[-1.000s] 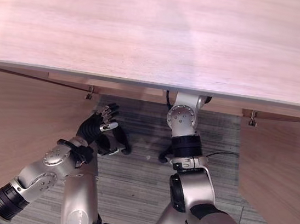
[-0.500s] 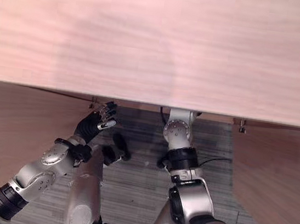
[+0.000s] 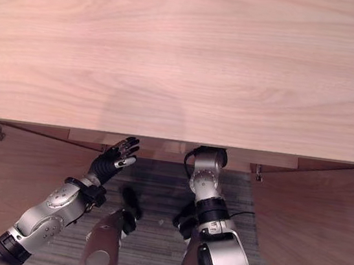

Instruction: Put the empty folder in the office cabinet

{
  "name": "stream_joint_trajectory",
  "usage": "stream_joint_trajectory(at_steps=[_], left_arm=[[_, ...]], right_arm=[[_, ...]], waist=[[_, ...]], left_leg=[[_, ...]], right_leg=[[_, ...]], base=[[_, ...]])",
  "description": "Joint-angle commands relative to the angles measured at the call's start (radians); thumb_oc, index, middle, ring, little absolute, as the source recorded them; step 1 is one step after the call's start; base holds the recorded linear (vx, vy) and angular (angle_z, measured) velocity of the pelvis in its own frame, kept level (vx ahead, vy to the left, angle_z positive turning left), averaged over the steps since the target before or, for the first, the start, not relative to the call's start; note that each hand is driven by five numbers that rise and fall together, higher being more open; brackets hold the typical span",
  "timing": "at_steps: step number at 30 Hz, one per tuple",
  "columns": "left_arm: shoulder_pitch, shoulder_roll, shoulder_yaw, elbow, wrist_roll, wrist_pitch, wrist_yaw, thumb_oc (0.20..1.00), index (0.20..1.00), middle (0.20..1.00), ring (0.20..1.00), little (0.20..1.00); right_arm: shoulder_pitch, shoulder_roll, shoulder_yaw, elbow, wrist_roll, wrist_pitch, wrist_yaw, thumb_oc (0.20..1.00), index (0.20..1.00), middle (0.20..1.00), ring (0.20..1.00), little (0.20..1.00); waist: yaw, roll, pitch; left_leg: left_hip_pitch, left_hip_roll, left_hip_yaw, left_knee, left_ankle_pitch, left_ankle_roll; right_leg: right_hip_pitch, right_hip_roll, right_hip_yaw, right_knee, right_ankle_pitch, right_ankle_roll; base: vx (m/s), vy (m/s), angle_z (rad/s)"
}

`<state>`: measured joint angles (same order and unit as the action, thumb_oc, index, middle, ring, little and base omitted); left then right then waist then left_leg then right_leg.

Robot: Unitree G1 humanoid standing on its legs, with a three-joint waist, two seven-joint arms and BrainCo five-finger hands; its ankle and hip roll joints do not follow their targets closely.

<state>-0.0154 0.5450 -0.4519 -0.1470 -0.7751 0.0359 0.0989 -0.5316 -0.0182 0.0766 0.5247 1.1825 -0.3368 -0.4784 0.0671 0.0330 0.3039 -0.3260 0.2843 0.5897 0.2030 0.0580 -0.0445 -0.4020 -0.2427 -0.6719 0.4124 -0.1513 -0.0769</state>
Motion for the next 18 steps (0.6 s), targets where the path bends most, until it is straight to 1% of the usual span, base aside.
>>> stream_joint_trajectory(at_steps=[1,3,4,5,6,8,9,10,11,12,13,14,16,17,18], left_arm=[[0.063,0.024,0.005,-0.041,0.033,-0.021,-0.039,1.000,1.000,1.000,1.000,1.000],[0.070,0.026,0.011,-0.040,0.035,-0.022,-0.044,1.000,1.000,1.000,1.000,1.000],[0.084,0.029,0.018,-0.042,0.034,-0.020,-0.052,1.000,1.000,1.000,1.000,1.000],[0.092,0.031,0.020,-0.042,0.030,-0.018,-0.058,1.000,1.000,1.000,1.000,1.000],[0.099,0.033,0.018,-0.043,0.024,-0.019,-0.064,1.000,1.000,1.000,1.000,1.000],[0.098,0.036,0.010,-0.046,0.021,-0.022,-0.077,1.000,1.000,1.000,1.000,1.000],[0.106,0.044,0.010,-0.057,0.015,-0.022,-0.086,1.000,1.000,1.000,1.000,1.000],[0.115,0.045,0.015,-0.065,0.013,-0.021,-0.086,1.000,1.000,1.000,1.000,1.000],[0.118,0.045,0.016,-0.067,0.013,-0.020,-0.086,1.000,1.000,1.000,1.000,1.000],[0.140,0.050,0.023,-0.074,0.007,-0.004,-0.094,1.000,1.000,1.000,1.000,1.000],[0.146,0.050,0.025,-0.069,0.010,-0.001,-0.095,1.000,1.000,1.000,1.000,1.000],[0.149,0.054,0.032,-0.064,0.020,-0.003,-0.098,1.000,1.000,1.000,1.000,1.000],[0.152,0.056,0.036,-0.062,0.021,-0.003,-0.099,1.000,1.000,1.000,1.000,1.000],[0.159,0.057,0.049,-0.057,0.024,-0.005,-0.097,1.000,1.000,1.000,1.000,1.000],[0.159,0.057,0.049,-0.058,0.024,-0.005,-0.097,1.000,1.000,1.000,1.000,1.000]], right_arm=[[0.022,0.060,-0.003,-0.001,0.027,0.012,0.049,1.000,1.000,1.000,1.000,1.000],[0.042,0.055,0.000,-0.001,0.029,0.014,0.056,1.000,1.000,1.000,1.000,1.000],[0.064,0.051,0.001,-0.001,0.030,0.017,0.062,1.000,1.000,1.000,1.000,1.000],[0.080,0.045,-0.003,-0.006,0.033,0.020,0.071,1.000,1.000,1.000,1.000,1.000],[0.100,0.037,-0.001,-0.010,0.034,0.021,0.079,1.000,1.000,1.000,1.000,1.000],[0.128,0.024,-0.002,-0.015,0.034,0.024,0.091,1.000,1.000,1.000,1.000,1.000],[0.154,0.020,-0.011,-0.022,0.042,0.030,0.101,1.000,1.000,1.000,1.000,1.000],[0.164,0.017,-0.014,-0.028,0.041,0.028,0.105,1.000,1.000,1.000,1.000,1.000],[0.167,0.017,-0.012,-0.029,0.041,0.028,0.105,1.000,1.000,1.000,1.000,1.000],[0.199,0.016,-0.029,-0.049,0.052,0.030,0.114,1.000,1.000,1.000,1.000,1.000],[0.207,0.012,-0.037,-0.050,0.052,0.036,0.112,1.000,1.000,1.000,1.000,1.000],[0.218,0.015,-0.048,-0.048,0.043,0.042,0.112,1.000,1.000,1.000,1.000,1.000],[0.224,0.016,-0.050,-0.046,0.038,0.043,0.112,1.000,1.000,1.000,1.000,1.000],[0.229,0.012,-0.063,-0.034,0.033,0.044,0.105,1.000,1.000,1.000,1.000,1.000],[0.229,0.012,-0.064,-0.033,0.033,0.044,0.106,1.000,1.000,1.000,1.000,1.000]], waist=[[0.017,-0.034,-0.050],[0.017,-0.039,-0.058],[0.018,-0.042,-0.067],[0.021,-0.047,-0.069],[0.027,-0.051,-0.066],[0.037,-0.059,-0.069],[0.024,-0.053,-0.094],[0.014,-0.048,-0.112],[0.011,-0.050,-0.113],[-0.011,-0.035,-0.145],[-0.015,-0.034,-0.159],[-0.020,-0.040,-0.173],[-0.022,-0.043,-0.177],[-0.018,-0.044,-0.181],[-0.019,-0.045,-0.181]], left_leg=[[0.021,0.081,-0.058,0.013,-0.015,-0.107],[0.029,0.086,-0.055,0.017,-0.012,-0.112],[0.039,0.088,-0.051,0.041,-0.033,-0.107],[0.042,0.089,-0.051,0.082,-0.055,-0.104],[0.045,0.092,-0.051,0.167,-0.084,-0.100],[0.054,0.067,-0.063,0.273,-0.106,-0.100],[0.082,0.014,-0.074,0.266,-0.164,-0.087],[0.109,-0.025,-0.064,0.215,-0.216,-0.060],[0.113,-0.034,-0.060,0.206,-0.216,-0.052],[0.159,-0.080,-0.033,0.066,-0.225,-0.026],[0.166,-0.093,-0.031,0.034,-0.216,-0.023],[0.179,-0.120,-0.036,-0.020,-0.191,-0.017],[0.184,-0.134,-0.034,-0.038,-0.181,-0.011],[0.190,-0.147,-0.048,-0.053,-0.176,-0.003],[0.189,-0.149,-0.047,-0.054,-0.175,-0.002]], right_leg=[[0.183,0.017,-0.032,-0.341,0.143,0.170],[0.199,0.033,-0.028,-0.365,0.142,0.166],[0.218,0.043,-0.023,-0.381,0.140,0.159],[0.232,0.046,-0.017,-0.384,0.132,0.153],[0.248,0.049,-0.015,-0.386,0.122,0.144],[0.263,0.056,-0.021,-0.391,0.107,0.128],[0.270,0.067,-0.035,-0.412,0.116,0.132],[0.269,0.067,-0.039,-0.420,0.130,0.145],[0.270,0.061,-0.041,-0.422,0.136,0.149],[0.261,0.058,-0.038,-0.439,0.171,0.175],[0.261,0.055,-0.040,-0.451,0.192,0.186],[0.256,0.045,-0.042,-0.464,0.224,0.201],[0.253,0.038,-0.042,-0.465,0.235,0.205],[0.252,0.029,-0.038,-0.457,0.244,0.211],[0.251,0.027,-0.040,-0.457,0.245,0.210]], base=[[0.06,-0.103,-0.09],[0.06,-0.097,-0.09],[0.08,-0.111,-0.06],[0.08,-0.098,-0.05],[0.08,-0.092,-0.05],[0.08,-0.030,-0.12],[0.08,0.105,-0.11],[0.06,0.143,0.04],[0.06,0.202,0.38],[0.05,0.168,0.45],[0.06,0.194,0.51],[0.02,0.088,0.33],[-0.01,0.088,0.22],[-0.01,0.083,0.10],[-0.01,0.068,0.09]])
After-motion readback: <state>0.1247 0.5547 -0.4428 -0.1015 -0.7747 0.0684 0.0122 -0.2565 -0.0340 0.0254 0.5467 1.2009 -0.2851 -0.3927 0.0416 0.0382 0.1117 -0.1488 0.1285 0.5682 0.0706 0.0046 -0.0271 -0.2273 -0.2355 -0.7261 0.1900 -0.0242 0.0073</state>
